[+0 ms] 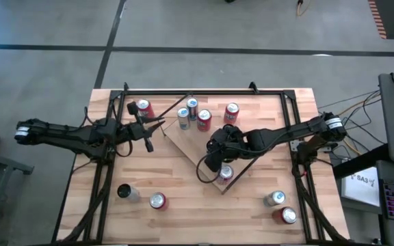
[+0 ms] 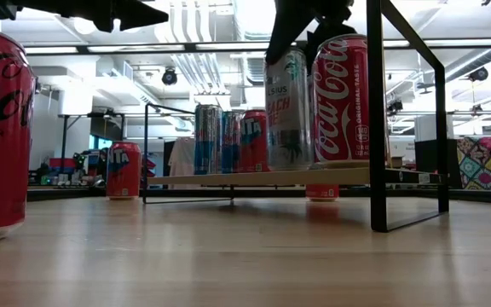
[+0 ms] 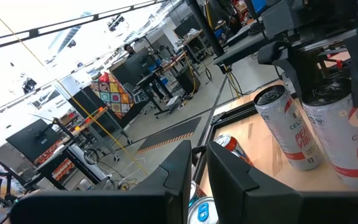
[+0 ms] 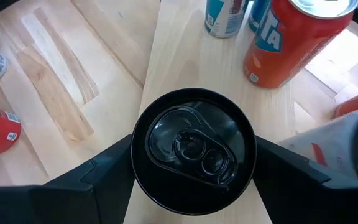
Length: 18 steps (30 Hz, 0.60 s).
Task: Place canned beverage on shelf
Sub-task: Put the top pink soda can on the shelf aligned with the pink soda can on the shelf
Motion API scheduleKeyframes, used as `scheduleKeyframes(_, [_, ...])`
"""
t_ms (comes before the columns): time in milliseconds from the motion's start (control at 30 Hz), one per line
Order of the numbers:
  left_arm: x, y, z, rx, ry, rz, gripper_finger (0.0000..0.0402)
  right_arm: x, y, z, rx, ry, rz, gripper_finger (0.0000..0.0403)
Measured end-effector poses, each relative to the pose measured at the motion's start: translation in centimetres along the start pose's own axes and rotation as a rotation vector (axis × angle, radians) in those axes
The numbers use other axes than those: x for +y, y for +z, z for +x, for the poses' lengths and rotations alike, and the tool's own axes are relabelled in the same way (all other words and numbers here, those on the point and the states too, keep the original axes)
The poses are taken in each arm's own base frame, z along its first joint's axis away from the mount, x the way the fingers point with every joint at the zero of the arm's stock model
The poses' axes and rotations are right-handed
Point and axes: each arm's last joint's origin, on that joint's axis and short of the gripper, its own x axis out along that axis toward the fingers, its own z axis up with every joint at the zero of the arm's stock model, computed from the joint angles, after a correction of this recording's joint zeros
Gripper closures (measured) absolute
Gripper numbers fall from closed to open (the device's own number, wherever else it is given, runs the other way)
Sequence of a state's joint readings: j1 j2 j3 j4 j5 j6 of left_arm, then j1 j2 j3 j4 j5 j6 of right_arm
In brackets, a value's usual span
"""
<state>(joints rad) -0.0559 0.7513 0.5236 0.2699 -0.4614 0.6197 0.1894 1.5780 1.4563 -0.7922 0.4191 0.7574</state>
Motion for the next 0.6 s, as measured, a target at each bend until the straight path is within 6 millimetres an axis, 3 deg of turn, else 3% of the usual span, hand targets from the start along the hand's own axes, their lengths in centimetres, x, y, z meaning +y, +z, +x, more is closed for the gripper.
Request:
scheduleKeyframes(267, [0.0,0.0,0.0,0.0,0.0,0.0,0.0365,0.49,-0.15,1.07,0.0,-0.002,-0.018,0.0128])
scheduleKeyframes(600, [0.0,0.0,-0.01,0.0,0.0,0.0,0.0365,0.34,-0.1,0.69,0.007,0.005,-0.018,0.0128])
